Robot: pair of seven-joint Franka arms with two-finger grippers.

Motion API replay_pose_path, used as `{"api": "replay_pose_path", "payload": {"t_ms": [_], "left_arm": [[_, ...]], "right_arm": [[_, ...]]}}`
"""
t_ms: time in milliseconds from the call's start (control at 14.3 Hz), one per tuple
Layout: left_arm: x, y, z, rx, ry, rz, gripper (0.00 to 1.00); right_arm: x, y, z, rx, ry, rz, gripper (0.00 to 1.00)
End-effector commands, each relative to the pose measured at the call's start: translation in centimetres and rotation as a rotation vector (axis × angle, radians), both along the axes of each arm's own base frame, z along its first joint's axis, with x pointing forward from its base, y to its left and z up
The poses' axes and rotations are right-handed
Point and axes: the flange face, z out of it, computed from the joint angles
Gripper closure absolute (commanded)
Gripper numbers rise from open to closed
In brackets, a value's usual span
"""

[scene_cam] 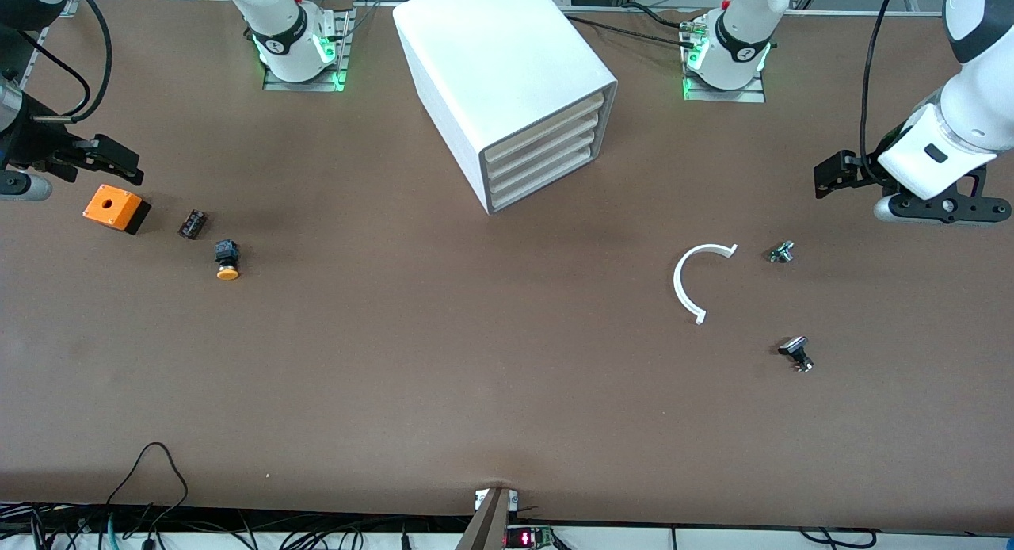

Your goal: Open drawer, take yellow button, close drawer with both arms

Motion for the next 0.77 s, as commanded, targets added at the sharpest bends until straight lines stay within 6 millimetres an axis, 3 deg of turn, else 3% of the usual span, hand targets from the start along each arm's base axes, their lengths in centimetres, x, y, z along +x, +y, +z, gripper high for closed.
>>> {"api": "replay_pose_path", "payload": {"t_ms": [0,699], "left_arm": [[0.6,-0.1,0.5,0.011,-0.001,-0.026,0.0],[0.7,1.1,0.1,-0.003,0.008,0.002,0.0]], "right_arm": [[0.2,-0.3,0.2,0.012,-0.005,-0.005,0.0],[0.4,-0.7,-0.3,0.0,0.005,-0.008,0.0]]}}
